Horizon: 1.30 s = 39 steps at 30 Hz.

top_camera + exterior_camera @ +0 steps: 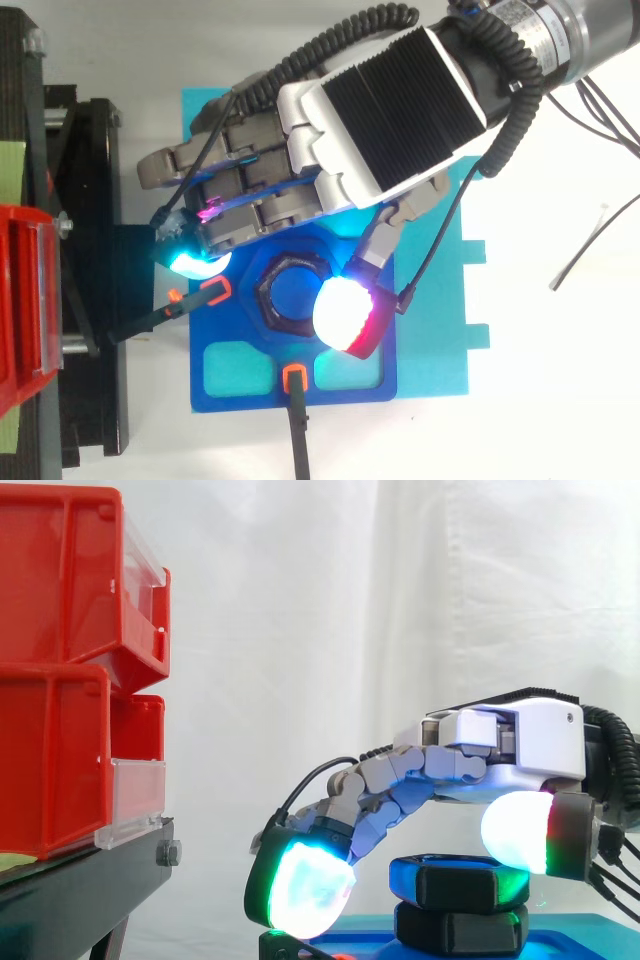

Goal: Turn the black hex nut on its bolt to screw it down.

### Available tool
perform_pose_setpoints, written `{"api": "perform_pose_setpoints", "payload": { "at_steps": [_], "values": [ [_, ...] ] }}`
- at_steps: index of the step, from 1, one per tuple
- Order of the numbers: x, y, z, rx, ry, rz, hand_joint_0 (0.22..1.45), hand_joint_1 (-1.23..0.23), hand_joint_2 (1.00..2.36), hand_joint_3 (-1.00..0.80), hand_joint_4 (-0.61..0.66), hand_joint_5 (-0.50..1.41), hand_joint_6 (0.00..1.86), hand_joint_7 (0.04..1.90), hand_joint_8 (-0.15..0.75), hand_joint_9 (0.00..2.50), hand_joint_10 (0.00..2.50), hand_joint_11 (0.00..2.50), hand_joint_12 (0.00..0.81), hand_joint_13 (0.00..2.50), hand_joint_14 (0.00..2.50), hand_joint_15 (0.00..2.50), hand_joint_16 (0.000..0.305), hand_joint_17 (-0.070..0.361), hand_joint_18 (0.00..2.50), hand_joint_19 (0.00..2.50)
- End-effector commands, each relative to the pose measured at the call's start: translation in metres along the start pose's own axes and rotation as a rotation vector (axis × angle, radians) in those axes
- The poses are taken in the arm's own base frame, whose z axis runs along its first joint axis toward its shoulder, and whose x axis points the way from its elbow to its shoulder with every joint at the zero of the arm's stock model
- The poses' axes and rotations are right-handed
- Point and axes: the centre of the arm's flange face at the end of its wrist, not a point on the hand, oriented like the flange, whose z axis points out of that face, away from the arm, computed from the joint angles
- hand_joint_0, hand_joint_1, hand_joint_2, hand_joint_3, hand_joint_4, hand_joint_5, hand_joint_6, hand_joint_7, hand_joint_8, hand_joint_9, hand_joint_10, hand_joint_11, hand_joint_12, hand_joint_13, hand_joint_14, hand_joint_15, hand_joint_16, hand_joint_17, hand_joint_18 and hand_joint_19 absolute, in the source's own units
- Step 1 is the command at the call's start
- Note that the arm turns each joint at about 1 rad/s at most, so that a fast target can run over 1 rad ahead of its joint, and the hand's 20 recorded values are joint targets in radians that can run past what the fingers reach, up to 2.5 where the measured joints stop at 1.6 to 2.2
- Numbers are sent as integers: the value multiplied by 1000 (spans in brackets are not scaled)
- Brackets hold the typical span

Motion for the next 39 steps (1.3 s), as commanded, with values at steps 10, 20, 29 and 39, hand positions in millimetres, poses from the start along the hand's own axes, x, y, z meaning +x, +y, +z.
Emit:
{"api": "perform_pose_setpoints", "payload": {
  "at_steps": [10,20,29,39],
  "values": [
    [-11,6,5,-2,-6,-6,317,-259,1000,-500,225,-190,501,745,357,622,7,307,415,414,4,123,74,166,596,544],
    [-25,11,5,-9,-11,-21,342,-376,1000,-500,229,-184,502,762,350,631,8,319,405,411,5,125,71,160,580,535],
    [-41,16,6,-14,-15,-36,427,-684,1000,-500,160,-203,502,742,294,569,11,310,360,365,7,132,60,135,493,545],
    [-41,26,8,-19,21,-26,462,-748,1000,-500,152,-204,502,756,278,559,9,323,344,358,5,127,57,127,474,550]
  ]
}}
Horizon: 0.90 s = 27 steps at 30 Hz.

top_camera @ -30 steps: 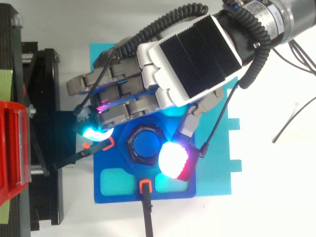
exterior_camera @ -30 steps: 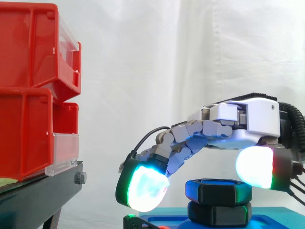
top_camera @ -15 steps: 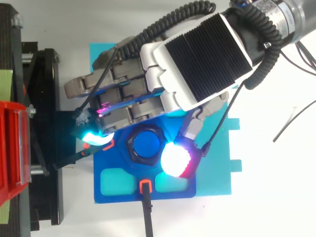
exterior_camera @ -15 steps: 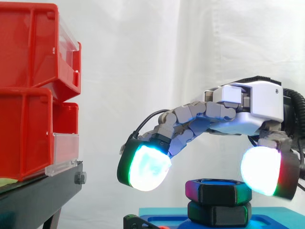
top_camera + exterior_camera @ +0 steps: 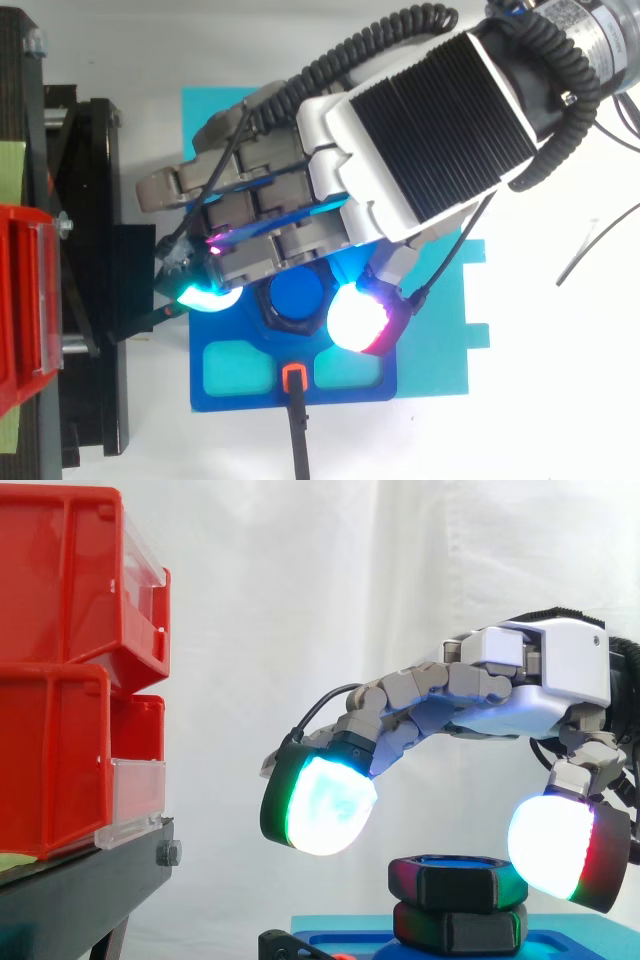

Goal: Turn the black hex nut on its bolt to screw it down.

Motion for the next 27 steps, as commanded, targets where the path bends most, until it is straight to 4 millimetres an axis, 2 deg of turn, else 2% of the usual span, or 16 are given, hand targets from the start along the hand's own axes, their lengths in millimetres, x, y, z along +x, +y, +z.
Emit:
{"api": "perform_pose_setpoints", "payload": {
  "at_steps": [1,6,13,27],
  "values": [
    [2,3,2,-3,10,3,464,-747,1000,-500,152,-203,502,757,277,560,9,324,344,358,7,127,56,127,481,549],
    [14,8,2,17,26,19,490,-740,1000,-500,162,-193,502,792,269,562,9,329,334,362,5,134,54,121,473,554],
    [14,12,6,20,23,18,539,-744,1002,-453,177,-185,502,845,260,566,10,341,317,364,7,134,51,114,481,563],
    [14,13,7,17,25,20,556,-736,1002,-437,211,-167,502,925,263,589,11,364,316,381,6,136,50,112,500,562]
  ]
}}
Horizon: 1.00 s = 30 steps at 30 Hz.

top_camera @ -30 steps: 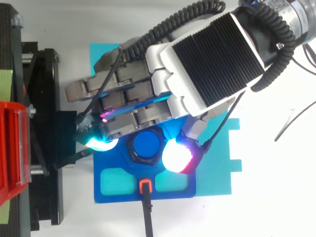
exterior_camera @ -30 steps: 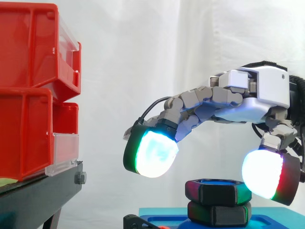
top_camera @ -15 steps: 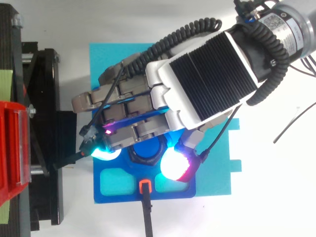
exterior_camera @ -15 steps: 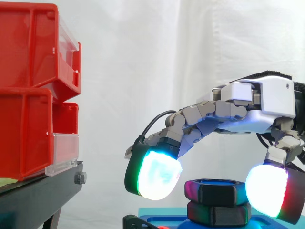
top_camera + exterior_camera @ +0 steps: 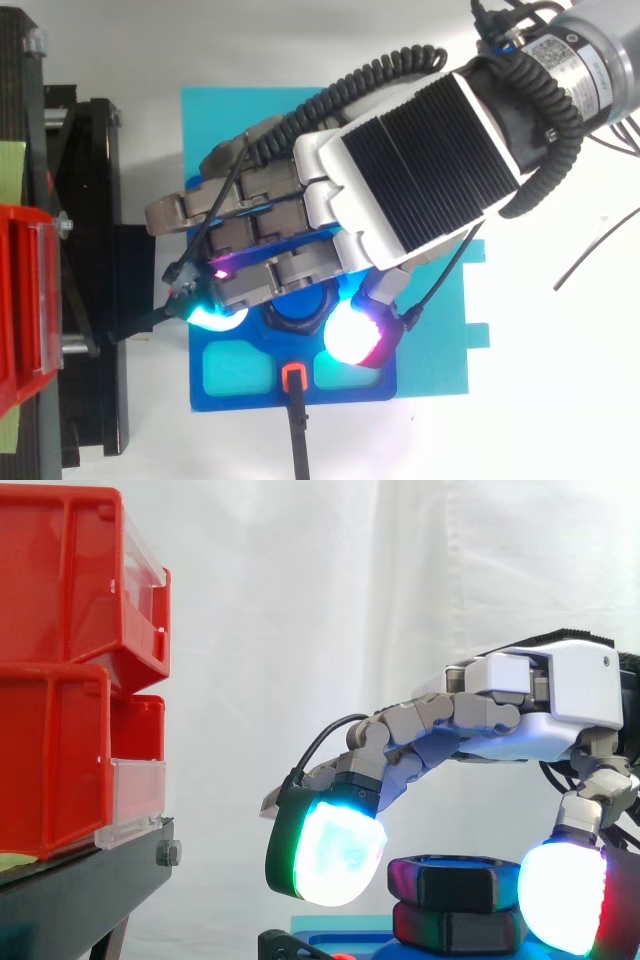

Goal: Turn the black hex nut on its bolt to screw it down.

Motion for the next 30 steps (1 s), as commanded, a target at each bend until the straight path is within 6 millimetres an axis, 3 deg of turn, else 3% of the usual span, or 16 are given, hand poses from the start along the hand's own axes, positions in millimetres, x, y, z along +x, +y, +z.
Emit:
{"api": "perform_pose_setpoints", "payload": {
  "at_steps": [1,30],
  "values": [
    [1,1,0,-1,1,1,561,-732,1003,-432,215,-162,502,939,265,588,12,358,315,381,6,137,50,112,499,563],
    [7,1,-4,2,17,-41,561,-695,1003,-439,255,-134,501,1043,277,625,11,382,315,393,6,134,50,113,524,561]
  ]
}}
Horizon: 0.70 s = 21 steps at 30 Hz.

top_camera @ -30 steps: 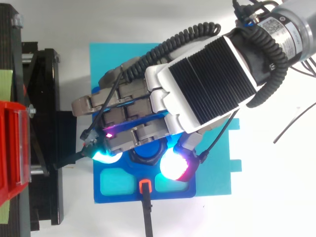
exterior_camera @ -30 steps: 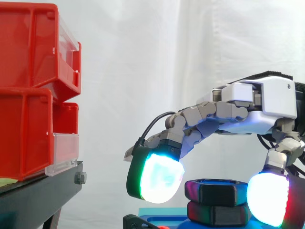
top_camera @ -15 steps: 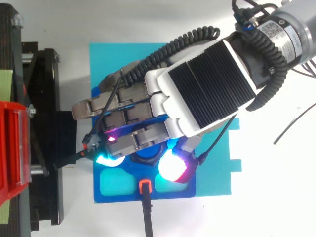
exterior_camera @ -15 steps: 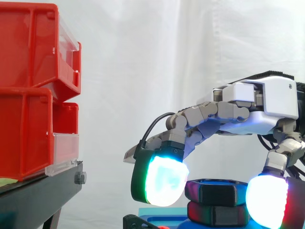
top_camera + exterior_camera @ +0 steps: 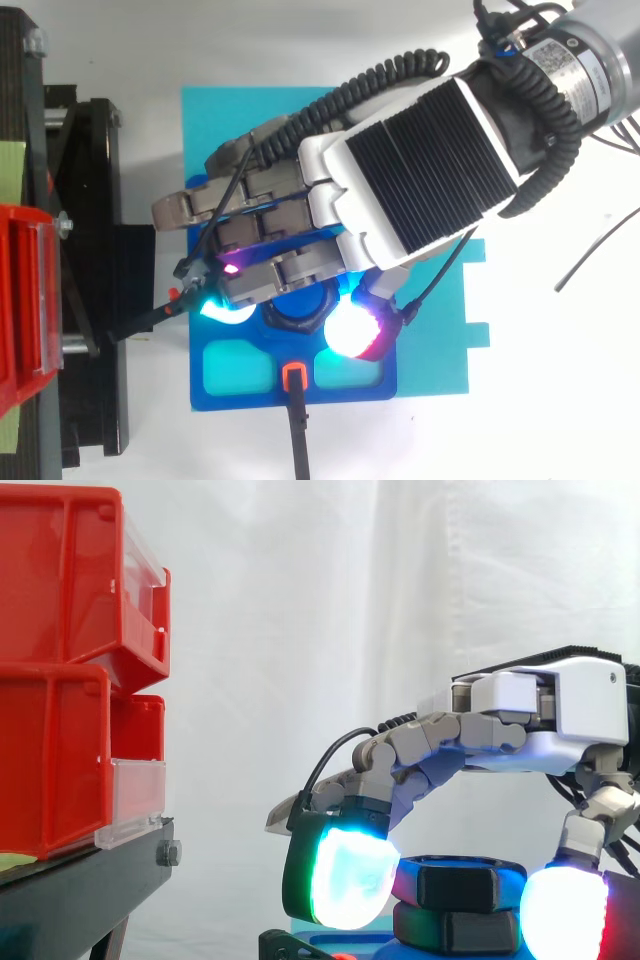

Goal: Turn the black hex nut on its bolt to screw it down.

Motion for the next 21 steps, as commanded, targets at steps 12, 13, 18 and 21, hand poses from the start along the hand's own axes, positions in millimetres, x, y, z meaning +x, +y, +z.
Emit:
{"api": "perform_pose_setpoints", "payload": {
  "at_steps": [12,13,18,21],
  "values": [
    [0,-1,-1,2,2,-4,542,-641,1001,-472,268,-118,500,1097,289,658,11,383,318,409,5,131,51,115,545,554],
    [0,0,0,-2,2,-3,524,-629,1000,-500,267,-125,501,1051,292,660,11,384,323,411,5,129,52,117,549,552],
    [0,1,1,-2,2,-4,454,-542,1000,-500,286,-139,501,990,314,656,10,375,353,415,5,131,58,131,563,543],
    [0,4,3,-6,3,-3,432,-507,1000,-500,288,-146,501,964,320,647,10,368,363,410,5,131,61,136,566,538]
  ]
}}
